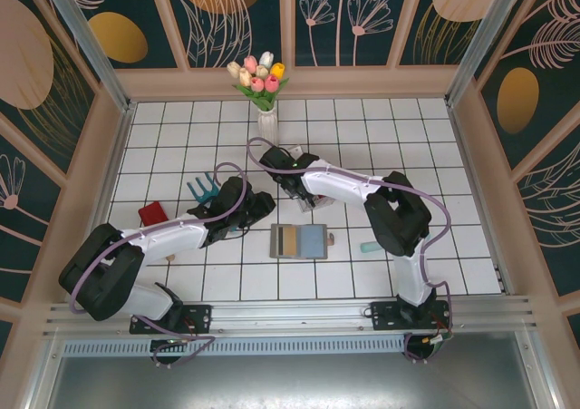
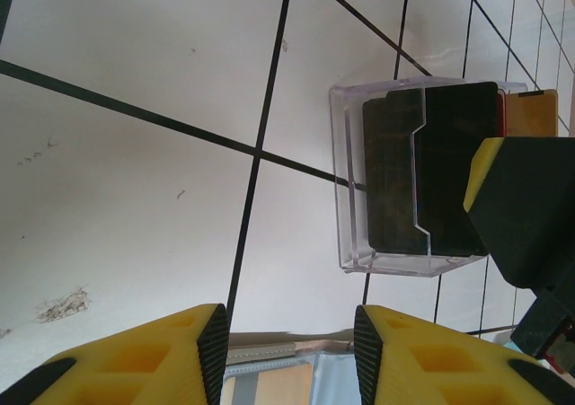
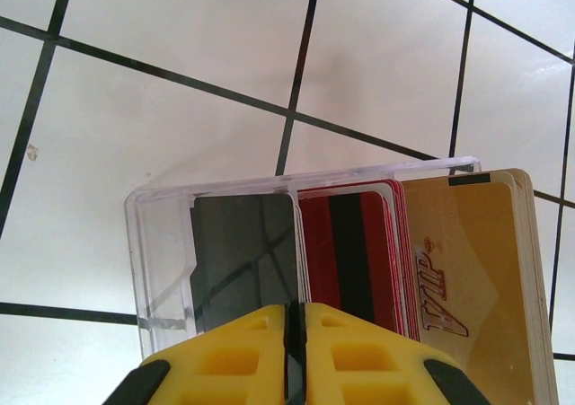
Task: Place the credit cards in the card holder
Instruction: Pick up several credit cards from the storage box.
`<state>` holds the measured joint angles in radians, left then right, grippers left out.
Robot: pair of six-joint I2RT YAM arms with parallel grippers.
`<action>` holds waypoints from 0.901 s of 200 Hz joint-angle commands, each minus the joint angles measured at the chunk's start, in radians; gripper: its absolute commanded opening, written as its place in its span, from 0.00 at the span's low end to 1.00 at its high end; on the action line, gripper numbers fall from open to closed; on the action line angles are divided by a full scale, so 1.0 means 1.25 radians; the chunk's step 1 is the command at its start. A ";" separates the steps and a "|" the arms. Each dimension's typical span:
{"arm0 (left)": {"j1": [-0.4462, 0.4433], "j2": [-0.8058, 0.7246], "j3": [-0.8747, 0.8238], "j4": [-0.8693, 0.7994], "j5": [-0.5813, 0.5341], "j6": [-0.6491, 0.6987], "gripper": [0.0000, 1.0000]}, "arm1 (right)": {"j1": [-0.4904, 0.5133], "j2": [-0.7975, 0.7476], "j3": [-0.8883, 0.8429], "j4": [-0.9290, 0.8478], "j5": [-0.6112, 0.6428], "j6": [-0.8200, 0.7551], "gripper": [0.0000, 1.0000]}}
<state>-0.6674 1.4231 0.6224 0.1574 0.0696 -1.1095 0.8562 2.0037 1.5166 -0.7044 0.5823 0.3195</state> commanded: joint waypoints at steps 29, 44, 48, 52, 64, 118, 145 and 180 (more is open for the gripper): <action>0.004 0.011 -0.001 0.016 0.008 -0.009 0.44 | -0.010 -0.051 0.017 -0.031 0.014 -0.007 0.13; 0.004 0.012 -0.001 0.016 0.009 -0.008 0.44 | -0.010 -0.051 0.014 -0.031 0.015 -0.007 0.14; 0.004 0.013 0.000 0.016 0.010 -0.009 0.44 | -0.011 -0.049 0.013 -0.030 0.014 -0.008 0.14; 0.004 0.013 0.000 0.016 0.009 -0.008 0.44 | -0.011 -0.049 0.012 -0.030 0.015 -0.010 0.14; 0.005 0.013 0.000 0.016 0.011 -0.009 0.44 | -0.014 -0.044 0.004 -0.027 0.017 -0.010 0.15; 0.005 0.015 0.001 0.015 0.010 -0.009 0.44 | -0.019 -0.035 -0.005 -0.027 0.031 -0.012 0.15; 0.004 0.019 0.006 0.015 0.012 -0.010 0.44 | -0.019 -0.033 -0.003 -0.029 0.032 -0.018 0.15; 0.004 0.027 0.013 0.013 0.018 -0.008 0.44 | -0.021 -0.032 -0.007 -0.030 0.029 -0.022 0.16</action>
<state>-0.6674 1.4410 0.6224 0.1608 0.0776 -1.1126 0.8402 1.9957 1.5158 -0.7082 0.5865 0.3115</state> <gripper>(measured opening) 0.441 0.161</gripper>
